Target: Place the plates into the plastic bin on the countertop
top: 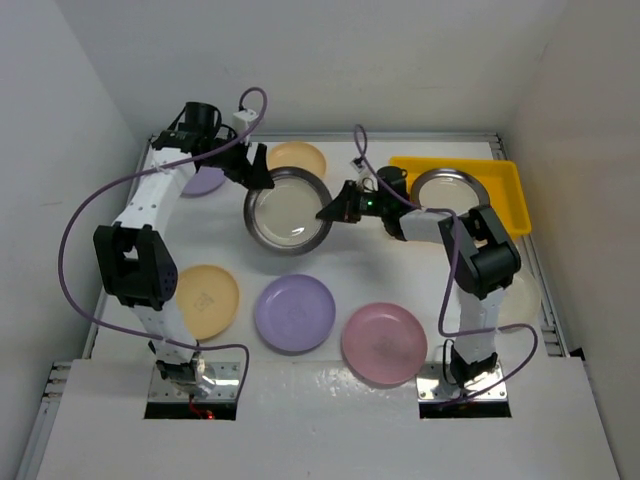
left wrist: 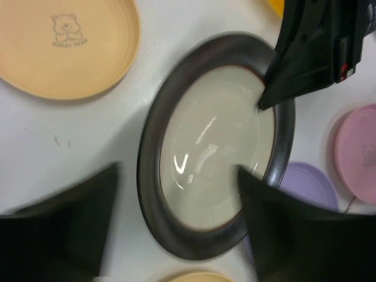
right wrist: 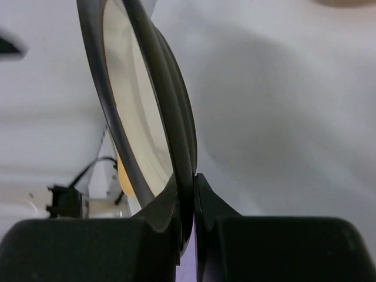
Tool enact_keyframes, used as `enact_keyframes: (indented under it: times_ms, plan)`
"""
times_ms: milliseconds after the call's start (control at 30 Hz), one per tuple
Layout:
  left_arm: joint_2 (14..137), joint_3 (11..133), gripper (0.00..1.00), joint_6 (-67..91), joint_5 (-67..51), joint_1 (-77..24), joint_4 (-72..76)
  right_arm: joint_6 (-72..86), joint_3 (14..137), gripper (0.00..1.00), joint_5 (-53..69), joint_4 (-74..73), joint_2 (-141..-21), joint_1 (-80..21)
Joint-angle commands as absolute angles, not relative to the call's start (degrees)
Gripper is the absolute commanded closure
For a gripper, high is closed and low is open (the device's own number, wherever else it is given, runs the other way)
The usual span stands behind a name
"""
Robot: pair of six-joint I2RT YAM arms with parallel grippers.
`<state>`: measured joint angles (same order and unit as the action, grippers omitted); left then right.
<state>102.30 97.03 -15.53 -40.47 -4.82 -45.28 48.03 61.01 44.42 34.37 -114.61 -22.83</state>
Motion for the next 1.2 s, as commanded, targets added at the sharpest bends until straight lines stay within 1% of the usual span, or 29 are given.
enact_keyframes:
  times_ms: [0,33,67,100,133,167,233,267,333,367,433,467,600,667,767,833,900,933,967,1000,1067,1100,1133,1167]
  plan:
    - [102.1,102.4,0.07,-11.9,-40.1,-4.6,-45.4,59.3,60.3,1.00,39.7,42.1,-104.5,-16.7]
    - [102.1,104.2,0.00,-11.3,-36.6,-4.0,-44.9,60.1,60.0,1.00,39.6,41.6,-103.5,-12.8]
    - [102.7,105.2,0.00,-10.6,-34.2,-3.3,-44.9,61.6,58.3,1.00,39.6,41.2,-99.8,-11.2]
    - [102.7,106.8,0.00,-9.3,-31.8,-3.3,-44.4,62.7,57.7,1.00,39.5,39.1,-98.5,-9.5]
    - [102.7,107.5,0.00,-8.7,-27.4,-1.8,-44.4,62.2,56.7,1.00,38.6,34.9,-96.1,-3.9]
    - [103.3,107.5,0.00,-8.1,-25.7,-1.1,-44.4,61.8,56.3,1.00,38.2,29.5,-93.7,-1.9]
    - [103.3,107.5,0.00,-8.1,-20.9,-0.3,-44.4,57.8,54.9,1.00,34.2,21.1,-90.0,6.4]
    - [103.3,106.4,0.00,-8.1,-18.7,-0.3,-44.4,57.5,54.6,1.00,33.1,17.4,-89.5,9.9]
    - [102.6,104.0,0.00,-8.1,-13.2,-0.3,-43.9,55.9,55.1,1.00,31.4,13.8,-89.3,13.1]
    - [102.6,103.4,0.00,-8.1,-12.1,-0.3,-43.9,55.3,56.6,1.00,30.3,7.5,-90.5,16.8]
    - [102.6,101.8,0.00,-8.1,-10.6,-0.3,-43.9,51.8,59.8,1.00,29.4,3.3,-92.6,18.4]
    - [102.0,101.8,0.00,-8.1,-10.5,-0.3,-43.9,50.7,61.8,1.00,28.6,-2.1,-94.1,20.1]
    - [102.0,101.2,0.00,-8.1,-10.5,0.3,-43.9,50.0,65.7,1.00,28.4,-6.0,-99.0,21.6]
    - [102.0,101.2,0.00,-8.1,-10.5,0.3,-43.9,50.0,67.1,1.00,25.7,-8.3,-100.3,22.1]
    - [102.0,101.2,0.00,-8.6,-10.5,0.3,-43.3,50.5,66.1,1.00,23.6,-6.8,-101.4,22.2]
    - [102.0,101.2,0.00,-8.6,-10.5,0.3,-43.3,49.7,68.3,0.85,22.9,-7.8,-103.4,22.3]
    - [102.0,101.2,0.00,-8.6,-10.5,0.8,-43.3,47.6,71.1,0.66,21.8,-11.1,-105.5,22.1]
    - [102.0,101.2,0.00,-8.6,-11.1,0.8,-43.3,47.2,71.5,0.59,20.8,-11.9,-105.7,22.2]
    - [102.0,101.2,0.00,-8.6,-11.1,0.8,-43.3,45.6,71.7,0.57,19.9,-13.3,-105.9,22.1]
    - [102.0,101.2,0.00,-8.6,-11.1,0.8,-43.3,45.2,71.5,0.55,15.9,-13.9,-105.0,22.1]
    - [102.0,101.2,0.00,-8.6,-11.1,0.8,-43.3,44.3,71.4,0.54,12.0,-14.3,-104.3,22.0]
    - [102.0,101.2,0.00,-8.6,-11.6,0.8,-43.3,43.3,71.3,0.50,10.0,-14.5,-103.6,22.1]
    - [102.0,101.2,0.00,-8.6,-11.6,0.8,-43.3,42.8,71.5,0.37,8.9,-14.8,-103.6,22.1]
    - [102.0,101.2,0.00,-8.6,-11.6,0.8,-43.3,40.9,72.5,0.34,8.1,-15.3,-103.4,22.1]
